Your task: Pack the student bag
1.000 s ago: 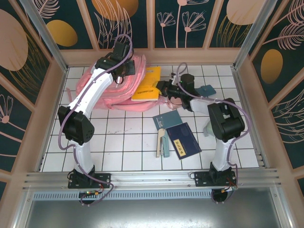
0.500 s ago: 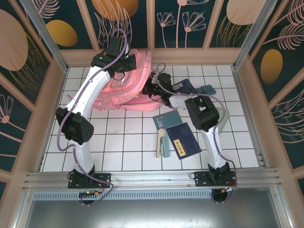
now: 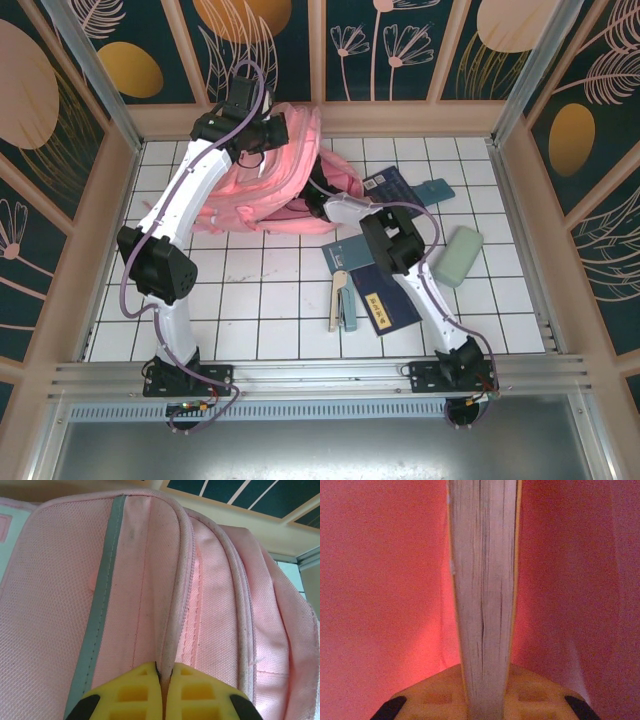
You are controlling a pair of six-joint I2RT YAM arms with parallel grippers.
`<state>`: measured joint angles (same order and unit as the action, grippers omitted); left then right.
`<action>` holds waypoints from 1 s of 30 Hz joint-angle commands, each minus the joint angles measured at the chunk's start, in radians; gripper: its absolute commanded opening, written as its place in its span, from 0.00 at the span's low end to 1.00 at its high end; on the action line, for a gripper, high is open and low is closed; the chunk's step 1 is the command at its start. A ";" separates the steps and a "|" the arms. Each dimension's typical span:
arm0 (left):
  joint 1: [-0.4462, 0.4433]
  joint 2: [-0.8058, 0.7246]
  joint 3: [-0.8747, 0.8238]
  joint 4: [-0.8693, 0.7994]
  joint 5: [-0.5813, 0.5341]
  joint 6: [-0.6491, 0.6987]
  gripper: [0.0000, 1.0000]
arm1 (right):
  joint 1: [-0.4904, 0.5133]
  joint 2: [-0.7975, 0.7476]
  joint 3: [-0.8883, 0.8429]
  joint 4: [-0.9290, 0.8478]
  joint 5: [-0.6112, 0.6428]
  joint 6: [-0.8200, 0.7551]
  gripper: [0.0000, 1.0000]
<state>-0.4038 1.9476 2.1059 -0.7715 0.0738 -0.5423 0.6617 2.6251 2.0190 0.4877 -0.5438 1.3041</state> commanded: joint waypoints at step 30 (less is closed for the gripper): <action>0.042 -0.159 -0.285 0.195 -0.268 0.037 0.00 | -0.109 -0.408 -0.377 -0.181 0.013 -0.212 0.57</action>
<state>-0.3946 1.8294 1.8488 -0.6113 -0.0475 -0.5282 0.5709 2.3154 1.6745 0.3077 -0.5213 1.1496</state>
